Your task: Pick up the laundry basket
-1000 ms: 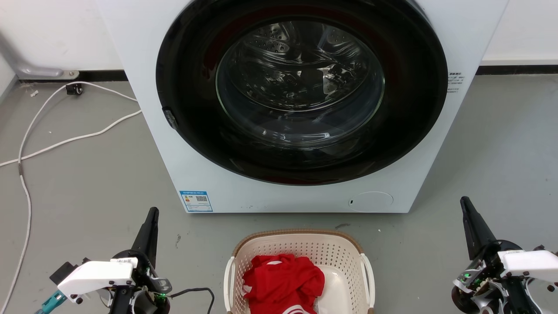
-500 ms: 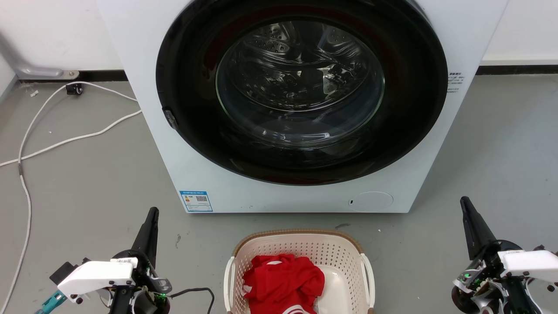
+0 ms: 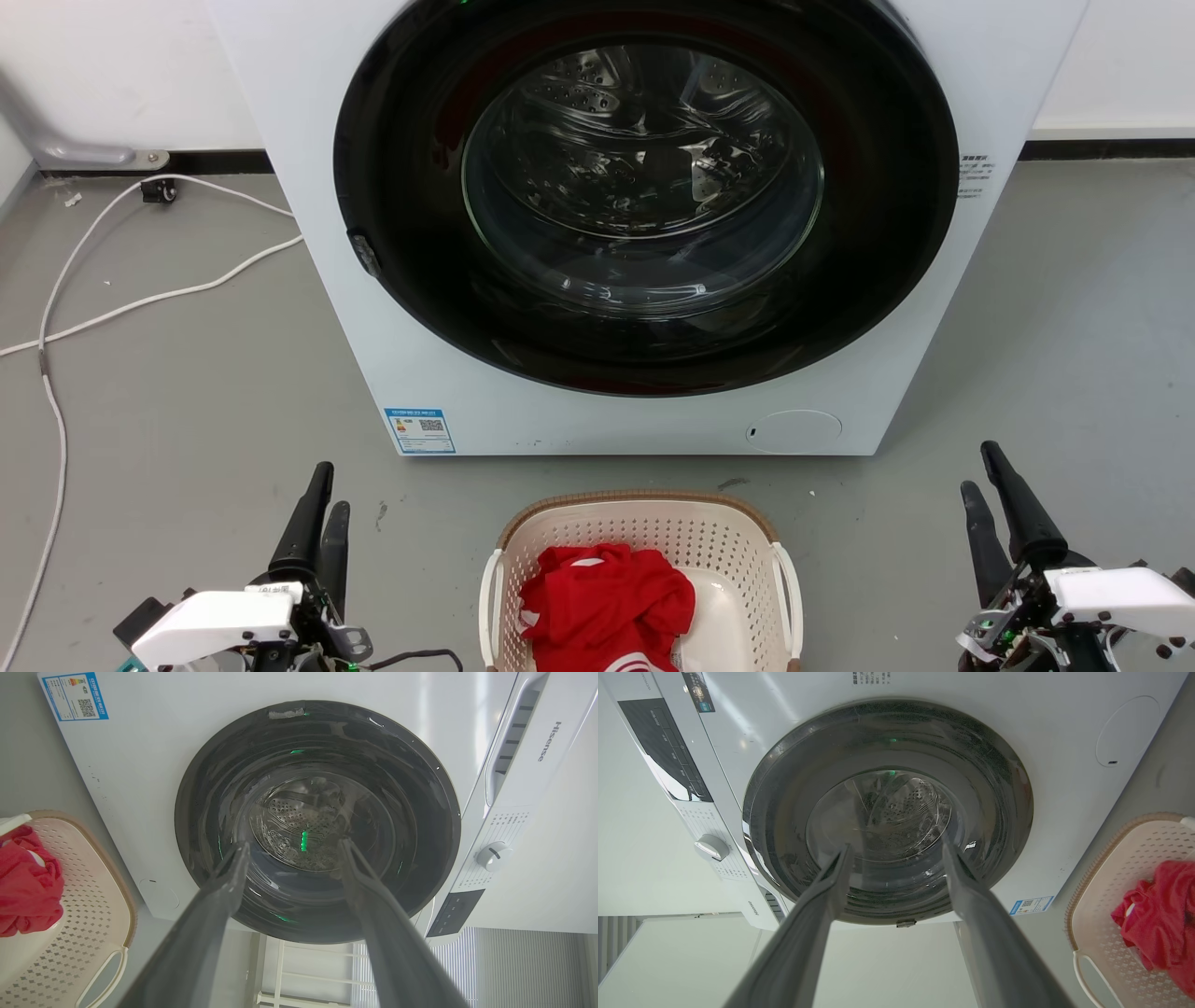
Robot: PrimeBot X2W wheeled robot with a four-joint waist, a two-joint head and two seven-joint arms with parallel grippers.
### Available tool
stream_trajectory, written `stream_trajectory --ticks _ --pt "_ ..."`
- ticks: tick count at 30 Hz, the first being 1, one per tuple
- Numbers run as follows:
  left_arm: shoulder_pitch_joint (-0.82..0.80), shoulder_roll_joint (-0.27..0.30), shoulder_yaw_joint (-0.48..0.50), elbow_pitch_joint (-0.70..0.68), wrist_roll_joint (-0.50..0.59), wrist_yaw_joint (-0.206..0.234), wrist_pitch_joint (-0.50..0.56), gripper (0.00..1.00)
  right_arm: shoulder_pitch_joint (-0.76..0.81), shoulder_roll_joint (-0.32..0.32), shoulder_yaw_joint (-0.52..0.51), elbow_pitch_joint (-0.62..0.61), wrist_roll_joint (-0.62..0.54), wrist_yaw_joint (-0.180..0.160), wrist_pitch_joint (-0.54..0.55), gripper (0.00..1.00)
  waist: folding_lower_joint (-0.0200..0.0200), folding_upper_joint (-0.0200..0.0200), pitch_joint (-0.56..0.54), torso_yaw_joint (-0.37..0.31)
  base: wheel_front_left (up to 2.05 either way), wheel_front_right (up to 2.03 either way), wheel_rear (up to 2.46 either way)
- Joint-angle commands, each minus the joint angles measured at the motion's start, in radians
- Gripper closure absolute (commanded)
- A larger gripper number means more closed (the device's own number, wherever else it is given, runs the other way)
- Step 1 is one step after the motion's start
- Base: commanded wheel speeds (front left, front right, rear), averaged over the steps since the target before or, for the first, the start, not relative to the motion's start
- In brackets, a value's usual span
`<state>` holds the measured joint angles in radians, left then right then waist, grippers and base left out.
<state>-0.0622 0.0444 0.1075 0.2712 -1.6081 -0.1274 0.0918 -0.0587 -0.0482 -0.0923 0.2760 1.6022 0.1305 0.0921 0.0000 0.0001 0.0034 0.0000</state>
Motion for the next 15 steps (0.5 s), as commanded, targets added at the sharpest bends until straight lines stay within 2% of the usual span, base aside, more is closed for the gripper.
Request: stream_trajectory --ticks 1,15 --pt "-0.009 0.003 -0.001 -0.027 0.009 -0.001 -0.012 0.00 -0.014 -0.002 0.009 -0.026 -0.012 0.000 -0.012 0.00 0.0000 -0.0001 0.000 0.000 0.00 0.00 0.00" --pt "0.021 0.004 0.030 -0.049 0.101 -0.001 -0.077 0.00 0.002 -0.002 0.026 -0.031 -0.130 0.000 -0.077 0.00 0.0000 -0.0001 -0.002 0.002 0.00 0.00 0.00"
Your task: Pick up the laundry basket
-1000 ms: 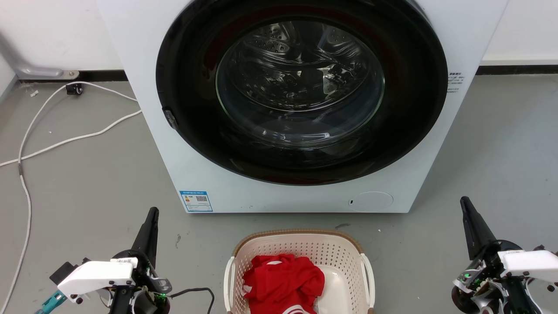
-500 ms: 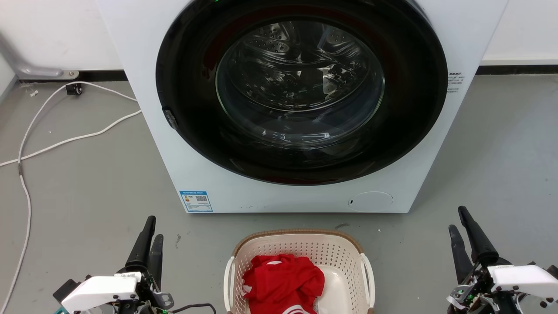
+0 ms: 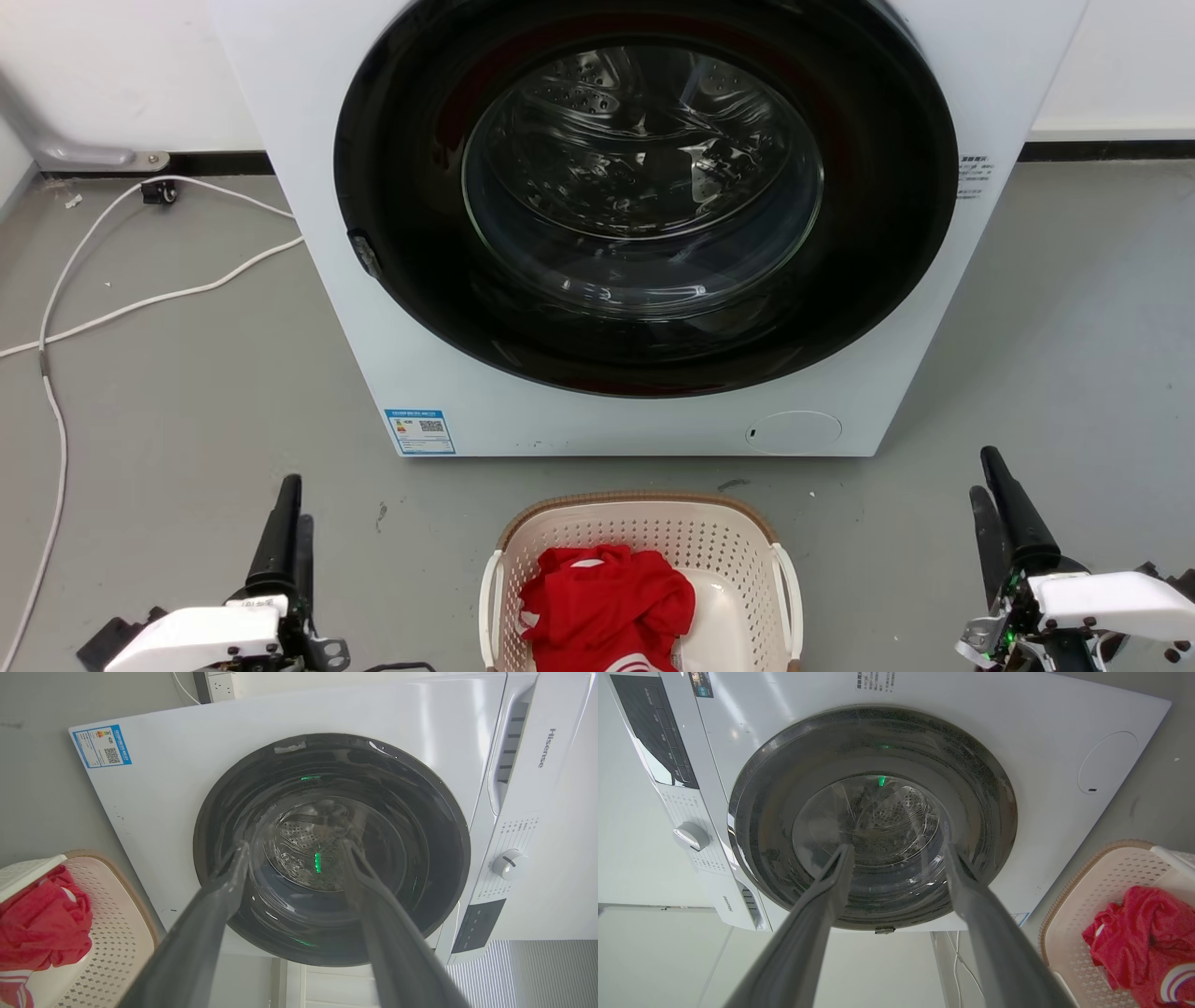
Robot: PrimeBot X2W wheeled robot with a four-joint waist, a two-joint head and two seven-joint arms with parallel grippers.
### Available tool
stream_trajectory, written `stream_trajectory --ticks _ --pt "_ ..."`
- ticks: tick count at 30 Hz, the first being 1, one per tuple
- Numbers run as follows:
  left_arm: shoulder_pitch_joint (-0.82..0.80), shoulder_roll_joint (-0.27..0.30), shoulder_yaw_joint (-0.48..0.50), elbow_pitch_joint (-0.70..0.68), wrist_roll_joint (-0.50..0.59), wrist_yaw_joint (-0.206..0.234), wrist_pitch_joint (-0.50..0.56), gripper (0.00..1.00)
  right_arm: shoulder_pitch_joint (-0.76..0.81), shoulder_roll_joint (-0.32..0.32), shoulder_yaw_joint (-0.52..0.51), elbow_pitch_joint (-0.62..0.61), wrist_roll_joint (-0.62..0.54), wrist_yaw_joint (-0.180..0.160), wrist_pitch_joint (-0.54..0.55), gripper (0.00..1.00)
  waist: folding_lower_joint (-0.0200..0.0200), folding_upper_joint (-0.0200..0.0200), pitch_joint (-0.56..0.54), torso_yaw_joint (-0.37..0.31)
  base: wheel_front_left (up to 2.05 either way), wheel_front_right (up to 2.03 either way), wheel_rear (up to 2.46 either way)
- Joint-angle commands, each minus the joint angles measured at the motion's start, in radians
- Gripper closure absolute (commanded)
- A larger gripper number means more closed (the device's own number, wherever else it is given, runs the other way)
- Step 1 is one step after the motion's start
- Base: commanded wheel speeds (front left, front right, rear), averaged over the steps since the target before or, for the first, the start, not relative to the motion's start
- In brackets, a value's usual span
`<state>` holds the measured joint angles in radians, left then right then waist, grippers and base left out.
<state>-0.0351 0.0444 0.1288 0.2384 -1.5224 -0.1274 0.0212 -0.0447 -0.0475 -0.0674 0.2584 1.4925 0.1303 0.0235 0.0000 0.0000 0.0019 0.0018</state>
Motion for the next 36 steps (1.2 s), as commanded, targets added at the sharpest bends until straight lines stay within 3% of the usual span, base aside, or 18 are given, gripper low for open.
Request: stream_trajectory --ticks 1,9,18,27,36 --pt "-0.005 0.004 0.016 -0.014 0.028 -0.001 -0.011 0.00 -0.013 -0.003 -0.001 -0.014 -0.039 0.000 -0.012 0.00 0.0000 0.0000 -0.001 0.000 0.00 0.00 0.00" --pt "-0.008 0.004 0.078 -0.019 0.128 0.007 -0.043 0.00 -0.014 -0.003 -0.020 -0.059 -0.281 0.000 -0.045 0.00 0.0000 0.0000 -0.002 0.001 0.00 0.00 0.00" --pt "-0.007 0.005 0.115 -0.137 0.336 0.023 -0.076 0.00 -0.024 -0.003 -0.044 -0.183 -0.570 0.000 -0.078 0.00 0.0000 0.0000 0.001 0.005 0.00 0.00 0.00" --pt "0.038 0.005 0.021 -0.274 0.619 0.028 -0.107 0.00 -0.006 -0.004 0.005 -0.270 -0.807 0.000 -0.109 0.00 0.0000 0.0000 0.003 0.004 0.00 0.00 0.00" --pt "0.069 0.006 -0.060 -0.320 0.821 0.035 -0.135 0.00 0.016 -0.004 0.043 -0.301 -0.985 0.000 -0.137 0.00 0.0000 0.0000 0.003 -0.001 0.00 0.00 0.00"
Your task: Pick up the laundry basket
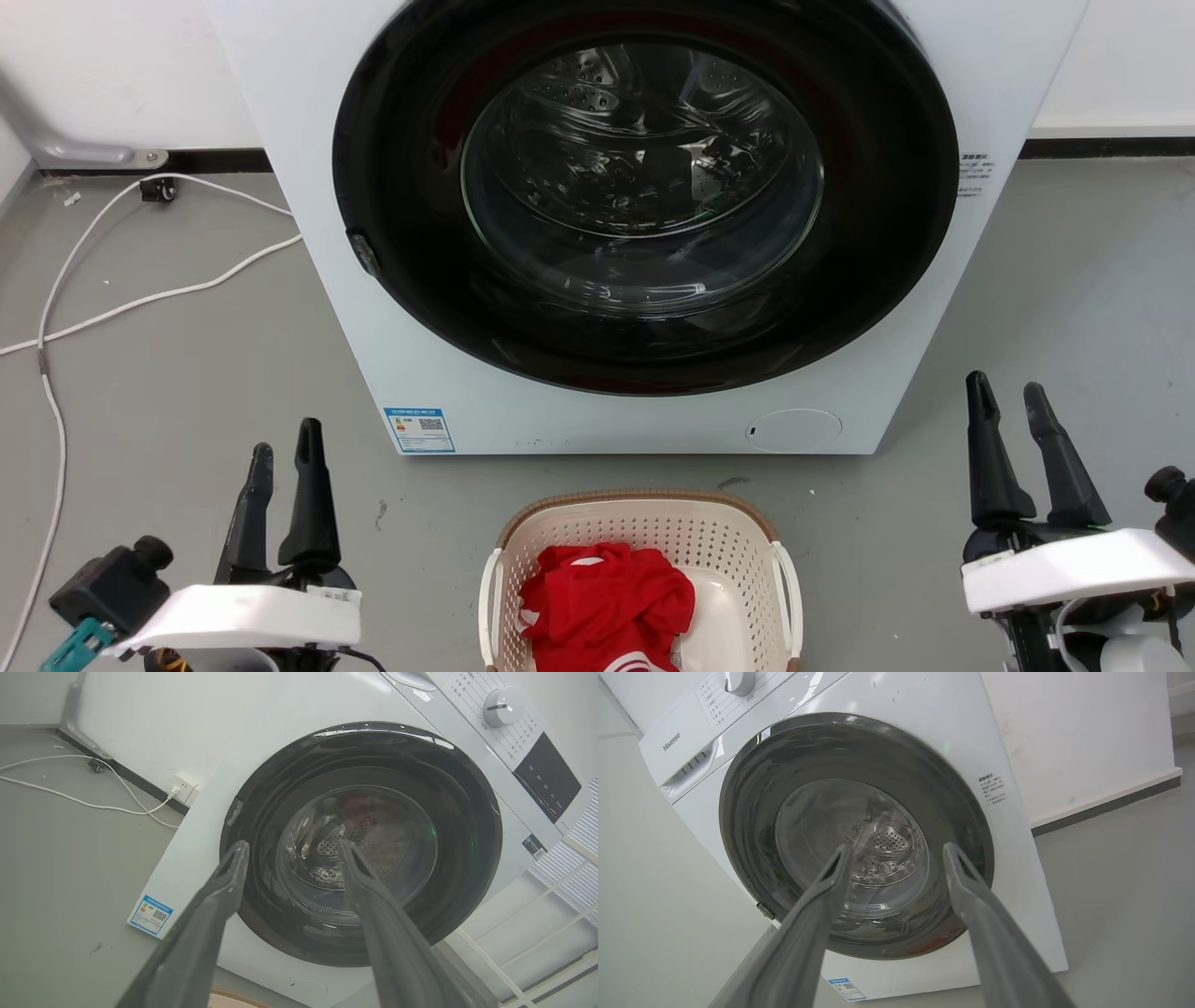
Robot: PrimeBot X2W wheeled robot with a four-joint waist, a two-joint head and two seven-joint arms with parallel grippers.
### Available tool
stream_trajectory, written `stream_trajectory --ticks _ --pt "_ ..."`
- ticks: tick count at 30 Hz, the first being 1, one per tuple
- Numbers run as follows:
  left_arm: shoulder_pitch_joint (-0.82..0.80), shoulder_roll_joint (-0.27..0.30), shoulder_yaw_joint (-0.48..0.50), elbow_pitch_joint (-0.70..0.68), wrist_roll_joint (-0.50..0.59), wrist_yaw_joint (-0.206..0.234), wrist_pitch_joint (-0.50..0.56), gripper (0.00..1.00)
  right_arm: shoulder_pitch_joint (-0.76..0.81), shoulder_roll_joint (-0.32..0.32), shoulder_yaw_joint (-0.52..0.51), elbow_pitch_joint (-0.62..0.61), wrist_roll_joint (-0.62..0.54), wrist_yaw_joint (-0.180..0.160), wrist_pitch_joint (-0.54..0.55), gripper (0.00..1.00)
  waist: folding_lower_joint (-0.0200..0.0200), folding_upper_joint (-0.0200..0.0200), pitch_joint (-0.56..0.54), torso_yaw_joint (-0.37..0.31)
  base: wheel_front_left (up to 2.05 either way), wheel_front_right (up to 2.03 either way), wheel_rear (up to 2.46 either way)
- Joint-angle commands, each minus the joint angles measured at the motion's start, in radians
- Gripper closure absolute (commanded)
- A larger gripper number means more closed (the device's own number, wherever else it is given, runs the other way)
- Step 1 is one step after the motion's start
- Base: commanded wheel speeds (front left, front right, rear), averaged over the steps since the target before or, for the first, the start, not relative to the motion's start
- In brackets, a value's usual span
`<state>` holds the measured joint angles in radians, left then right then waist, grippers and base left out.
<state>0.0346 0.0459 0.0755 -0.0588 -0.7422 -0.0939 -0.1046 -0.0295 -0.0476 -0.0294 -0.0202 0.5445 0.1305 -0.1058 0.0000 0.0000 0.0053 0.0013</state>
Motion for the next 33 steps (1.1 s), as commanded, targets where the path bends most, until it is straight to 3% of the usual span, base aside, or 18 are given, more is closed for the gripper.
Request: stream_trajectory --ticks 1,15,23,33 --pt "0.000 0.004 -0.014 -0.030 0.067 0.001 -0.012 0.00 0.002 -0.004 0.007 -0.025 -0.054 0.000 -0.011 0.00 0.0000 0.0000 0.000 -0.001 0.00 0.00 0.00" --pt "0.023 0.040 -0.122 -0.054 0.297 0.017 -0.048 0.00 0.028 -0.004 0.020 -0.019 -0.249 0.000 -0.047 0.00 0.0000 0.0000 0.002 -0.008 0.00 0.00 0.00" --pt "0.026 0.085 -0.191 -0.065 0.387 0.069 -0.069 0.00 0.037 -0.004 0.017 -0.017 -0.352 0.000 -0.066 0.00 0.0000 0.0000 0.001 -0.010 0.00 0.00 0.00" --pt "0.046 0.097 -0.223 -0.052 0.458 0.118 -0.092 0.00 0.047 -0.004 0.027 0.012 -0.448 0.000 -0.091 0.00 0.0000 0.0000 0.001 -0.010 0.00 0.00 0.00"
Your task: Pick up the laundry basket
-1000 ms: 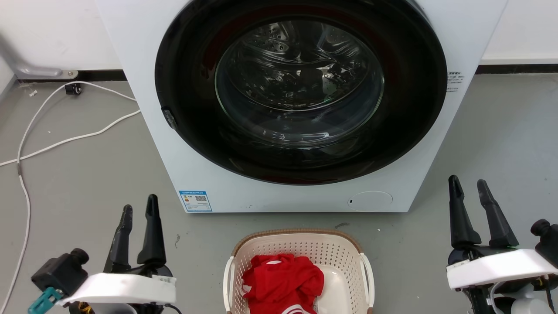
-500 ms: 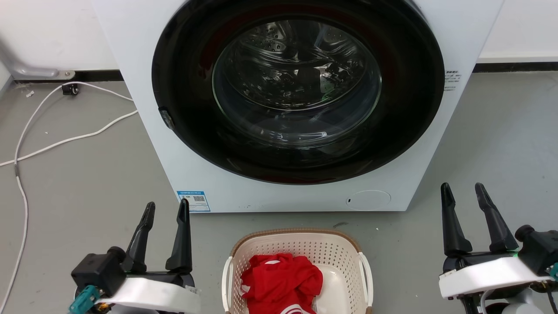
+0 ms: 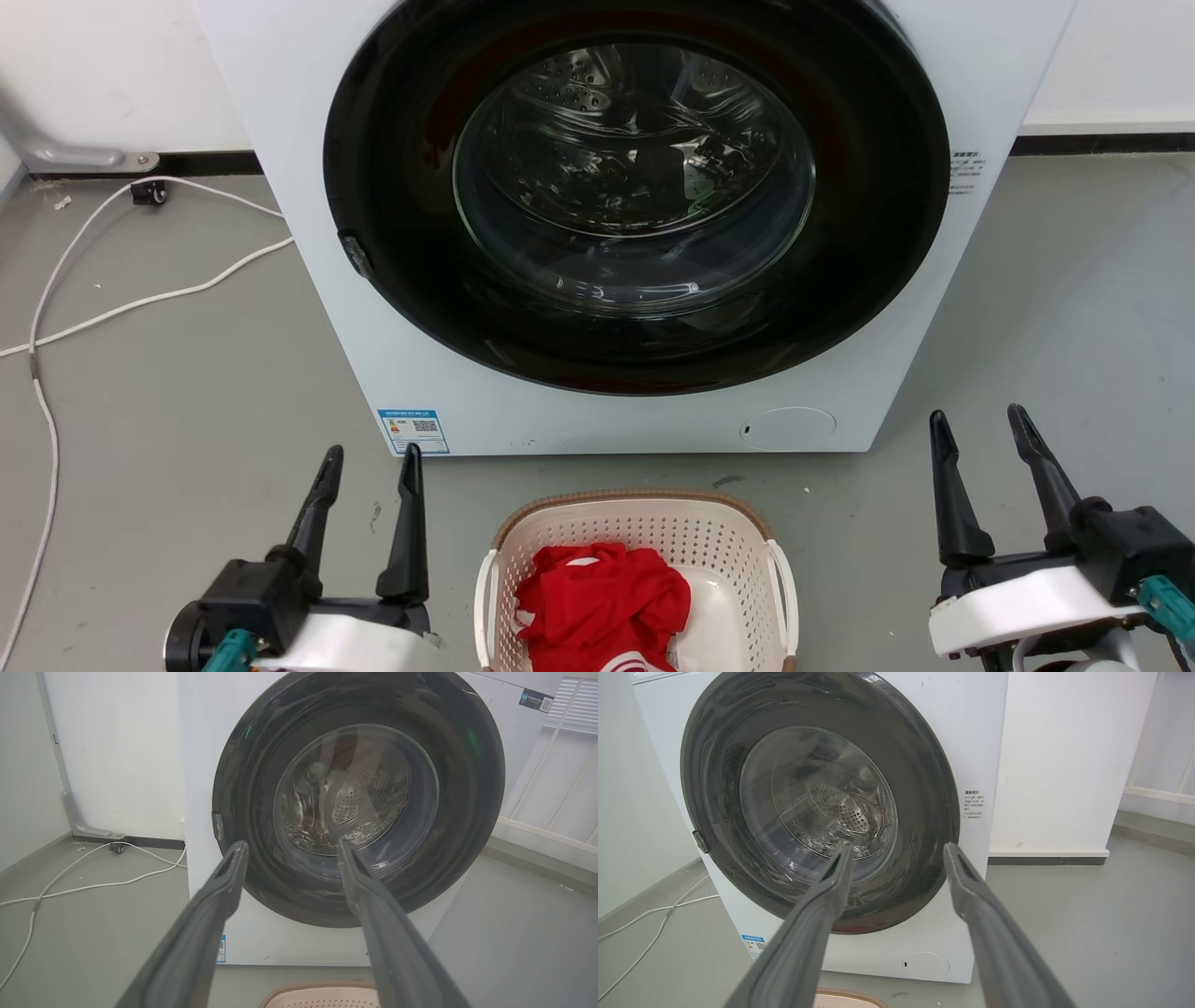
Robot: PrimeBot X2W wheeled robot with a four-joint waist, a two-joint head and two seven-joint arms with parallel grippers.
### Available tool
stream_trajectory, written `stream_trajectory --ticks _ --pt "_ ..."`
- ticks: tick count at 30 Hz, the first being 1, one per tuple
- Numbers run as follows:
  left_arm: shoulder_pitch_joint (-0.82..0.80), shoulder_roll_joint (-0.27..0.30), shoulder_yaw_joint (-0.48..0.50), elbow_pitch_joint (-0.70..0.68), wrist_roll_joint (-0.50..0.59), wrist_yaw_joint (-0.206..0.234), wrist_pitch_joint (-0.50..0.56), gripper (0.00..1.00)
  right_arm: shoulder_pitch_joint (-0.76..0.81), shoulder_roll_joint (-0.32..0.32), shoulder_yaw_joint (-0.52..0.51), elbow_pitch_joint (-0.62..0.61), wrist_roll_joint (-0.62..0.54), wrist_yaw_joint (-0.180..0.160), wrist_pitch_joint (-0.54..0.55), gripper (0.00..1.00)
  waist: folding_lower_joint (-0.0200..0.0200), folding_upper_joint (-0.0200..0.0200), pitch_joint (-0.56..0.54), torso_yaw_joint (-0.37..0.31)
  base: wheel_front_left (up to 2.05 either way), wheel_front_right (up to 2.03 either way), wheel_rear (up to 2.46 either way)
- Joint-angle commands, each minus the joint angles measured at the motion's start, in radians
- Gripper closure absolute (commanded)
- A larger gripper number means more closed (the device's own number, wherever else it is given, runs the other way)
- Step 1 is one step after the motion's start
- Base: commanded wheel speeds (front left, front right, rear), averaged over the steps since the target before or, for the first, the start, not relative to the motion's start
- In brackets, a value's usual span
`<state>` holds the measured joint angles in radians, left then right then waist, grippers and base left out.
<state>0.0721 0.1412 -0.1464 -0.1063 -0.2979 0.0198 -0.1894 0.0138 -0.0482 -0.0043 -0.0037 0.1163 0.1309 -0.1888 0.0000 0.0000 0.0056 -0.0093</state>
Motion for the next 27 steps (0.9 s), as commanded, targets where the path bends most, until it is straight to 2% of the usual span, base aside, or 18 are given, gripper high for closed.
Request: stream_trajectory --ticks 1,8,14,19,23,27 --pt "0.009 0.001 -0.006 -0.001 0.018 0.003 -0.010 0.00 0.003 -0.003 0.003 -0.005 -0.032 0.000 -0.010 0.00 0.0000 0.0000 0.001 0.000 0.00 0.00 0.00" --pt "0.010 0.022 -0.049 0.017 0.088 0.001 -0.025 0.00 0.009 -0.003 0.016 -0.001 -0.098 0.000 -0.025 0.00 0.0000 0.0000 0.005 -0.001 0.00 0.00 0.00" --pt "0.023 0.017 -0.058 0.030 0.116 -0.001 -0.038 0.00 0.016 -0.003 0.026 0.022 -0.143 0.000 -0.037 0.00 0.0000 0.0000 0.003 -0.002 0.00 0.00 0.00" --pt "0.040 -0.021 -0.014 0.051 0.079 -0.031 -0.046 0.00 0.017 -0.003 0.026 0.023 -0.121 0.000 -0.047 0.00 0.0000 0.0000 0.003 -0.006 0.00 0.00 0.00" --pt "0.046 -0.041 0.015 0.080 0.101 -0.080 -0.054 0.00 0.023 -0.003 0.025 0.035 -0.096 0.000 -0.054 0.00 0.0000 0.0000 0.002 -0.007 0.00 0.00 0.00" --pt "0.050 -0.055 0.036 0.099 0.133 -0.104 -0.062 0.00 0.025 -0.003 0.020 0.049 -0.074 0.000 -0.063 0.00 0.0000 0.0000 0.001 -0.009 0.00 0.00 0.00"
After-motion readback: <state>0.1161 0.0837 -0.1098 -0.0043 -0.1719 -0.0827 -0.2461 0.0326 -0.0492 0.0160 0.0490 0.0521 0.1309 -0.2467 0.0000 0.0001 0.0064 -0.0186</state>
